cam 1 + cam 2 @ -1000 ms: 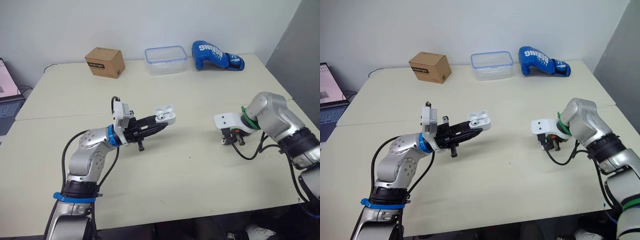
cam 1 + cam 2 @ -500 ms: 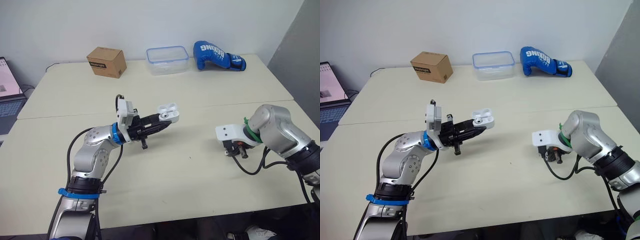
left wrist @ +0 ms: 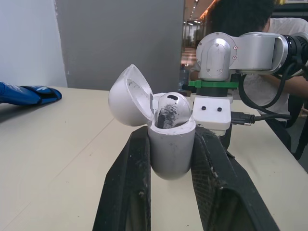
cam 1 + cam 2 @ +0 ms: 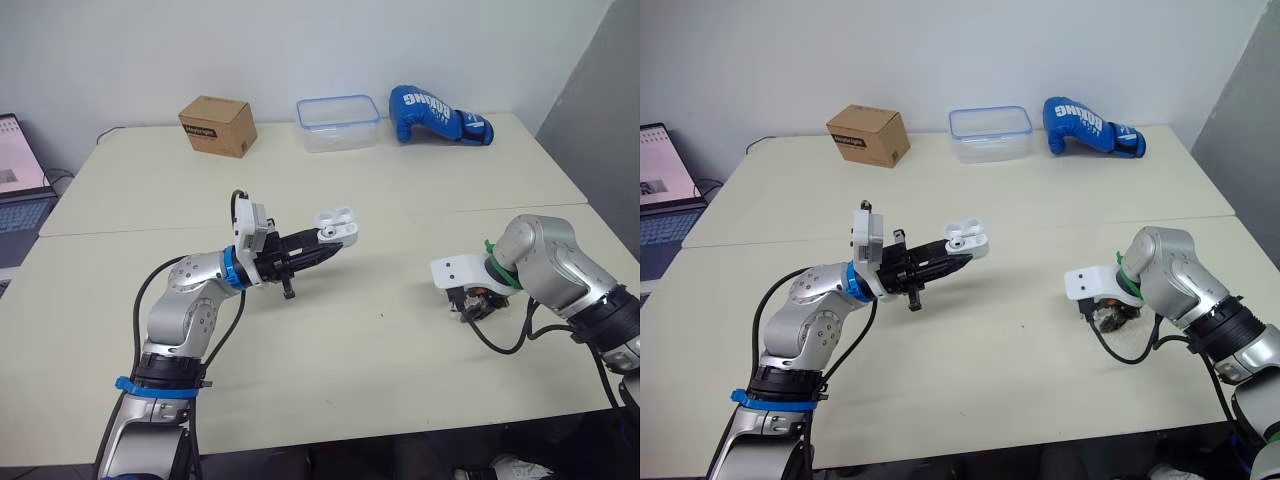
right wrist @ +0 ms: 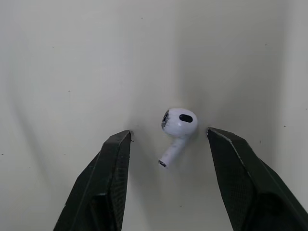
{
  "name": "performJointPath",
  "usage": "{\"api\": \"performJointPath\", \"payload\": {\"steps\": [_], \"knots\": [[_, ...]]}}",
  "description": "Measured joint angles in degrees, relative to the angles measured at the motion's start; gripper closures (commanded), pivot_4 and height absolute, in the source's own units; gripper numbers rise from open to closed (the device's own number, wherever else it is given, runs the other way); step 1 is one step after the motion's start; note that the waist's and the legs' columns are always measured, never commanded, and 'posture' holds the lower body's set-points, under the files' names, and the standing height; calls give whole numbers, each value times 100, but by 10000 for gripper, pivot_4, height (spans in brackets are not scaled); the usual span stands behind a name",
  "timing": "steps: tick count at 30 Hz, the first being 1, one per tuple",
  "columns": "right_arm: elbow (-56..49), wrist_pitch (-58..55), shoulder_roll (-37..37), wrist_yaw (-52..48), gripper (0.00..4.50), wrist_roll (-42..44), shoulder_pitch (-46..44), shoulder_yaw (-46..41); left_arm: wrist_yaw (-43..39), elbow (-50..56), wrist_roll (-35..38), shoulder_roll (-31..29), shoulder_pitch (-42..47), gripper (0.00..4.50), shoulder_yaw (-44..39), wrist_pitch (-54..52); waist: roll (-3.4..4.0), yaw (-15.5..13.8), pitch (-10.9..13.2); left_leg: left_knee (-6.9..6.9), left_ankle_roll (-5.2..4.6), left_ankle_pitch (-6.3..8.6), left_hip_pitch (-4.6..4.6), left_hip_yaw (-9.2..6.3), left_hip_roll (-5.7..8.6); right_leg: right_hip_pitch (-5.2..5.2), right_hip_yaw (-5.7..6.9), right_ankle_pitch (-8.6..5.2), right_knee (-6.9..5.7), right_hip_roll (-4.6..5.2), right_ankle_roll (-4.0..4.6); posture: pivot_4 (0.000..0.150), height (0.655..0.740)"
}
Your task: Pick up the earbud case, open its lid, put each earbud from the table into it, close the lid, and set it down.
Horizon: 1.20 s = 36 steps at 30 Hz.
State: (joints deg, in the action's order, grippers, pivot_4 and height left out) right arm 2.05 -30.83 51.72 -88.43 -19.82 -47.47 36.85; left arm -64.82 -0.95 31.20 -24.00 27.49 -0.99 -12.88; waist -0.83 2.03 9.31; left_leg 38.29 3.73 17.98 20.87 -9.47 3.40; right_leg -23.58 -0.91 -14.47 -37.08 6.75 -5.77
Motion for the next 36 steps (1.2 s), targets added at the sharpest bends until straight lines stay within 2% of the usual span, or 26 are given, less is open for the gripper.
{"api": "performJointPath", "payload": {"steps": [16,36], "knots": [[-216,-655,-91,-6,20810,-160,-27,48,-71,-40,-7,0,1,37543,0,72,0,-14,0,-5,0,0,4,0,1,-4,0,0,5,1,0,1500,7307],[-671,-3105,-154,10,20810,-83,-256,370,-104,-198,-34,68,33,37543,63,96,0,-15,0,-5,0,0,5,-1,1,-7,0,0,3,1,0,1500,7307]]}}
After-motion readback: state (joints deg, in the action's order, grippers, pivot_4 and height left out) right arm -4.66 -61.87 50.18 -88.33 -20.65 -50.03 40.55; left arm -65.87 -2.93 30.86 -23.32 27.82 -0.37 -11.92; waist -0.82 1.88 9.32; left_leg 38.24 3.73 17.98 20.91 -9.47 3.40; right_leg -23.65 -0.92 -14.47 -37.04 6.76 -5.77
